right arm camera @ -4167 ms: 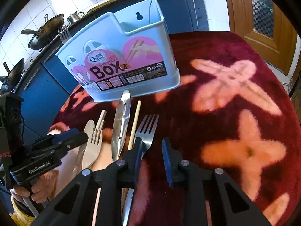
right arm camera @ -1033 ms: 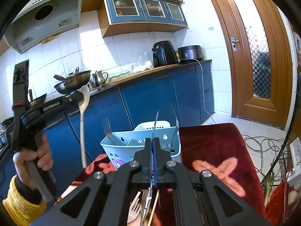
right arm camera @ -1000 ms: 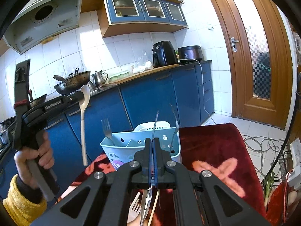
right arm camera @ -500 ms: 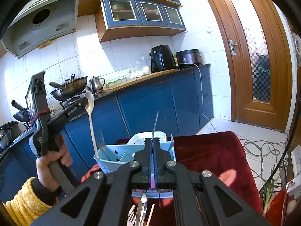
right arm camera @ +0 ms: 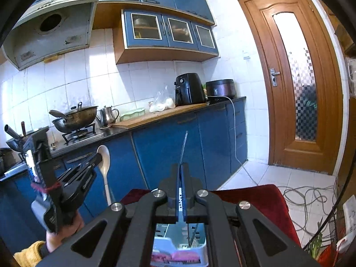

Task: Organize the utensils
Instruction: 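Lift the white spoon over the holder with the left tool while the right tool carries its fork there, then lower the spoon into the holder and open the left tool while the right tool releases its fork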

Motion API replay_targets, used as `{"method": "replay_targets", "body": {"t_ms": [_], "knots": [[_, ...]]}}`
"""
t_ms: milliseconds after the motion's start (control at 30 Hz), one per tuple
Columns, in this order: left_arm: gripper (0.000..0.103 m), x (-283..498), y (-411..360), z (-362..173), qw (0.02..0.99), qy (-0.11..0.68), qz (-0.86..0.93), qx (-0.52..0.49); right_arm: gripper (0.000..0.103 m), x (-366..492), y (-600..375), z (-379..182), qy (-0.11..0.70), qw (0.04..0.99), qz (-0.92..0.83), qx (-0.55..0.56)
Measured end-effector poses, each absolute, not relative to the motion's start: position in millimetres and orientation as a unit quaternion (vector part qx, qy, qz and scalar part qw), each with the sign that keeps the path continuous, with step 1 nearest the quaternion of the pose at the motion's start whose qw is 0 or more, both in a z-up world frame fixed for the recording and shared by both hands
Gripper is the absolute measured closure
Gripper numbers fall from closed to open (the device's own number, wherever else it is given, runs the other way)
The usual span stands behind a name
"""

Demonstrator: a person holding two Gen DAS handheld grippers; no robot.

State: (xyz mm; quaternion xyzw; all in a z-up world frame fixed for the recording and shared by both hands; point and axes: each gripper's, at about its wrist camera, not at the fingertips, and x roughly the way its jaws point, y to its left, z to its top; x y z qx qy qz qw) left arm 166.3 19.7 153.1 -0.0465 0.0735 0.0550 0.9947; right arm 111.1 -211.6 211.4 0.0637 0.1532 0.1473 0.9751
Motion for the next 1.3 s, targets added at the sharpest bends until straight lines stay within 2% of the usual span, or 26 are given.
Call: {"method": "replay_targets", "body": {"t_ms": [467, 933, 1067, 1167, 1233, 1300], "knots": [[0.101, 160.9, 20.9, 126.0, 0.994, 0.094, 0.032, -0.047, 0.100, 139.3, -198.2, 162.8, 0.218, 0.964, 0.147, 0.048], [0.099, 157.3, 20.4, 121.5, 0.992, 0.114, 0.025, -0.042, 0.099, 146.3, -205.7, 139.7, 0.269, 0.947, 0.155, 0.079], [0.092, 160.7, 21.9, 120.5, 0.989, 0.137, 0.011, -0.050, 0.091, 145.5, -209.4, 140.0, 0.276, 0.942, 0.164, 0.095], [0.082, 161.1, 21.1, 118.6, 0.987, 0.152, 0.000, -0.053, 0.083, 142.8, -212.2, 141.9, 0.275, 0.941, 0.169, 0.105], [0.075, 159.2, 20.4, 118.4, 0.986, 0.156, -0.004, -0.054, 0.083, 139.3, -212.9, 144.2, 0.272, 0.941, 0.172, 0.110], [0.072, 156.3, 19.4, 119.9, 0.986, 0.156, -0.007, -0.050, 0.083, 135.2, -213.8, 146.9, 0.266, 0.943, 0.170, 0.110]]}}
